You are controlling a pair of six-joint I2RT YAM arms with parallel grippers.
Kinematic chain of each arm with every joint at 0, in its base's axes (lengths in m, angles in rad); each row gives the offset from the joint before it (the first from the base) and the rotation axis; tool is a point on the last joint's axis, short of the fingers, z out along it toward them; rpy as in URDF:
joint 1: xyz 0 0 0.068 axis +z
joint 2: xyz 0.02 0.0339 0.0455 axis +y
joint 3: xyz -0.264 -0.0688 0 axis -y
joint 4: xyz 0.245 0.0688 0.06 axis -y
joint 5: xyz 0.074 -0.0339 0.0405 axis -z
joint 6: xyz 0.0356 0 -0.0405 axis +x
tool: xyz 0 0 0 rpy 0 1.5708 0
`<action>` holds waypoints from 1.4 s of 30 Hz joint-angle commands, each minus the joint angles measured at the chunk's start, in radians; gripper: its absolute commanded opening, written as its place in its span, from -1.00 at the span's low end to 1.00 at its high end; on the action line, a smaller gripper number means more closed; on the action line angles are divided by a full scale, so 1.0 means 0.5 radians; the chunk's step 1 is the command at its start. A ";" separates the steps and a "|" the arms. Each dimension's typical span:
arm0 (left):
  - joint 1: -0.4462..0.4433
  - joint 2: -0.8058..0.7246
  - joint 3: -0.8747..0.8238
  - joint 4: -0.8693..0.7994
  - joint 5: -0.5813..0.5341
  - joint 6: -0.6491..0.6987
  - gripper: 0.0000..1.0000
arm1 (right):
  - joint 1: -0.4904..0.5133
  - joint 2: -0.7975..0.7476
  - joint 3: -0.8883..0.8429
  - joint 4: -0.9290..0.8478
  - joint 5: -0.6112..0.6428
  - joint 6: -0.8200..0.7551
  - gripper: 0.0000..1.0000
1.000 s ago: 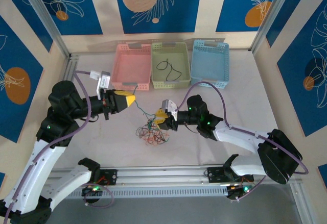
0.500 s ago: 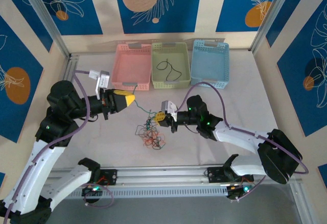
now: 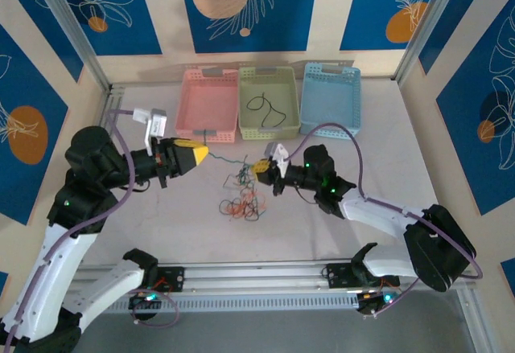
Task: Untangle the cables
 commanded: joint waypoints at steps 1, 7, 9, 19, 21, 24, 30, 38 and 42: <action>0.017 -0.152 0.233 0.068 -0.081 0.062 -1.00 | -0.219 0.008 -0.107 -0.013 0.253 0.370 -1.00; 0.017 -0.308 0.209 0.129 -0.250 0.040 -1.00 | -0.507 0.011 -0.154 0.026 0.277 0.708 -1.00; 0.017 -0.335 0.193 0.139 -0.273 0.045 -1.00 | -0.559 0.005 -0.159 0.028 0.222 0.744 -1.00; 0.017 -0.171 0.027 0.115 -0.267 -0.047 -0.76 | -0.450 -0.111 -0.234 0.114 0.046 0.531 -1.00; 0.017 -0.097 -0.015 0.069 -0.282 -0.067 -0.39 | -0.411 -0.125 -0.228 0.093 0.022 0.467 -1.00; 0.017 0.014 -0.112 0.082 -0.265 -0.107 0.08 | -0.333 -0.125 -0.218 0.067 -0.005 0.367 -1.00; -0.024 0.202 -0.327 0.394 -0.210 -0.232 0.44 | -0.166 -0.113 -0.177 -0.023 -0.060 0.148 -1.00; -0.150 0.385 -0.347 0.299 -0.375 -0.042 0.52 | -0.067 -0.119 -0.181 -0.054 -0.082 0.023 -1.00; -0.168 0.448 -0.362 0.323 -0.414 -0.011 0.54 | -0.044 -0.119 -0.185 -0.062 -0.130 -0.019 -1.00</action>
